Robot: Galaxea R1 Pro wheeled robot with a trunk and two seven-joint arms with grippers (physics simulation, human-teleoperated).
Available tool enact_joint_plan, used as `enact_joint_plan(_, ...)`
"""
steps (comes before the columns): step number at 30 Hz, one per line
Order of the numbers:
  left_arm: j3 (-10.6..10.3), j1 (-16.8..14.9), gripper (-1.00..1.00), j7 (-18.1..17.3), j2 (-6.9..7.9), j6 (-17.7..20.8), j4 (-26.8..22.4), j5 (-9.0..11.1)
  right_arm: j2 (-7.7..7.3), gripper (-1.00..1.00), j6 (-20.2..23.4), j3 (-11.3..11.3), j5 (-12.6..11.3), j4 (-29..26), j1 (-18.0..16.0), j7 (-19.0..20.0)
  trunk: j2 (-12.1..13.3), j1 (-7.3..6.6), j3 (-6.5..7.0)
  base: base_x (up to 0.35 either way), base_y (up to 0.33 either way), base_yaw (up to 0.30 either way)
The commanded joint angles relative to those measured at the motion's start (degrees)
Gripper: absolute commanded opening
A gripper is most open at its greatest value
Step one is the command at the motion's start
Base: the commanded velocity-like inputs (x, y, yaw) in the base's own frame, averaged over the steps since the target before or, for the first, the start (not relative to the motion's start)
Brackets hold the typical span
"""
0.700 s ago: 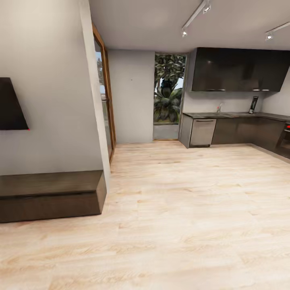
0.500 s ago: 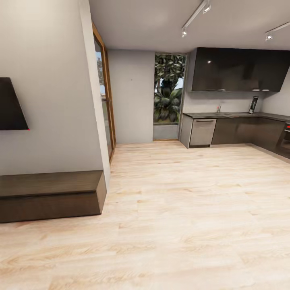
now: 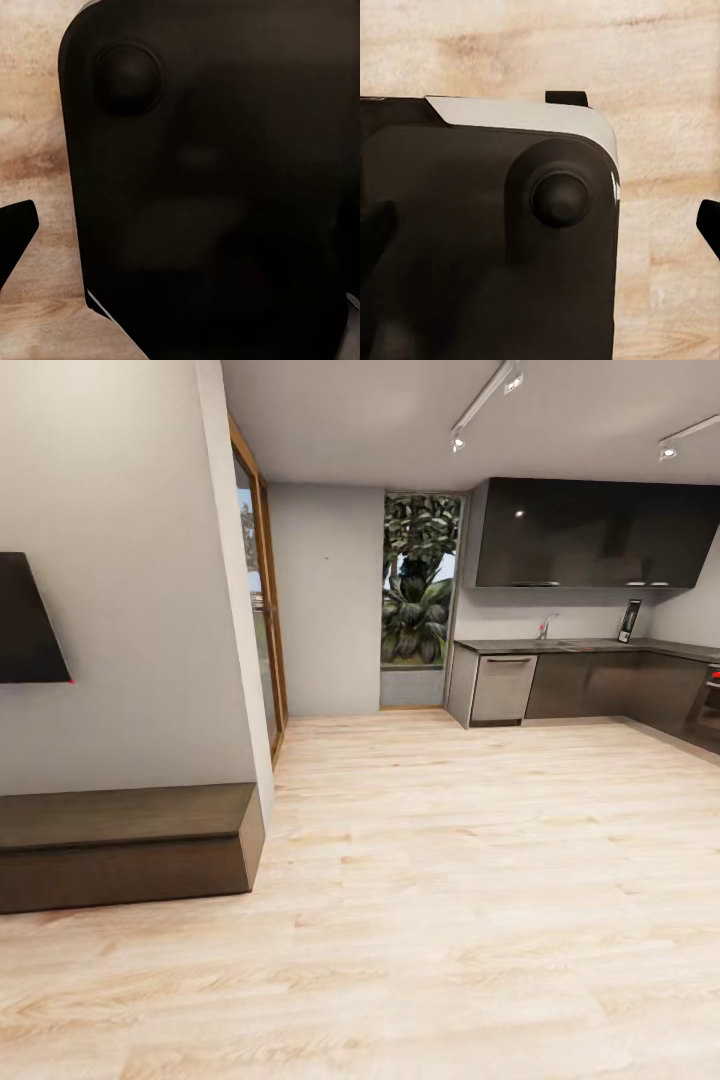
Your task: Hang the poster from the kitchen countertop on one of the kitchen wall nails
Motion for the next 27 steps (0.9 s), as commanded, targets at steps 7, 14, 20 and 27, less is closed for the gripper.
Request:
enact_joint_plan(7, 0.09, -0.05, 1.0, -0.12, 0.04, -1.01, -0.78, -0.18, -0.47, 1.0, -0.85, -0.25, -0.2, -0.61, -0.84, -0.19, -0.02, 0.0, -0.05, 0.0, 0.0, 0.0)
enact_joint_plan(14, 0.45, -0.1, 1.0, -0.27, 0.18, -1.86, -3.02, -0.31, -1.37, 1.0, -3.1, -0.51, -0.4, -2.89, -2.92, -0.34, -0.02, 0.0, -0.05, 0.0, 0.0, 0.0)
enact_joint_plan(20, 0.75, -0.1, 1.0, -0.35, 1.13, -2.03, -33.78, -0.26, -3.41, 1.0, -4.64, -0.38, -0.35, -26.71, -2.79, -0.53, -0.02, 0.0, -0.05, 0.109, 0.0, 0.0)
enact_joint_plan(27, 0.75, -0.1, 1.0, -0.35, 1.19, -2.04, -33.38, -0.26, -3.44, 1.0, -4.64, -0.39, -0.31, -26.62, -2.79, -0.54, -0.02, 0.0, -0.05, 0.32, 0.0, 0.0)
